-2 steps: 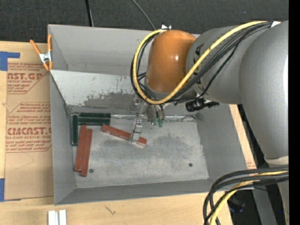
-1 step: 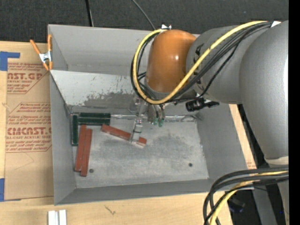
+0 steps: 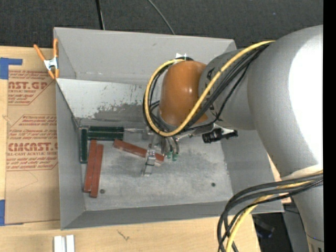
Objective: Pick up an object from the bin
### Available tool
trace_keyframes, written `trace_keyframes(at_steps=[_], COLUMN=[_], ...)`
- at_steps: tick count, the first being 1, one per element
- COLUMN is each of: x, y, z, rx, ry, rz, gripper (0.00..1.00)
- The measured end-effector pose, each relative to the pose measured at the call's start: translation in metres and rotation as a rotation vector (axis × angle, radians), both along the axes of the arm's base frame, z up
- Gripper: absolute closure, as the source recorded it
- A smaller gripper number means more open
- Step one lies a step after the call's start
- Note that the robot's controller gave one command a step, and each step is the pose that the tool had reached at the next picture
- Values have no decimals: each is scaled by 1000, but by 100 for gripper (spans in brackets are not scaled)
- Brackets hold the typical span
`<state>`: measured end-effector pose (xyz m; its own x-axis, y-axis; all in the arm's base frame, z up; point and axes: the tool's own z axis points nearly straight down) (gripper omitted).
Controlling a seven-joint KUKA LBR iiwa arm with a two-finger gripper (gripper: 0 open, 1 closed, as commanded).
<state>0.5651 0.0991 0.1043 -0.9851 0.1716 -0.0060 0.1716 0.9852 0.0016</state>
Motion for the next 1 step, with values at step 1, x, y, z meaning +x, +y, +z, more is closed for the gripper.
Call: trace_keyframes(at_steps=[1], x=[11], y=[-3], z=[-34], rx=[0], ry=[2], rz=[95], gripper=[100])
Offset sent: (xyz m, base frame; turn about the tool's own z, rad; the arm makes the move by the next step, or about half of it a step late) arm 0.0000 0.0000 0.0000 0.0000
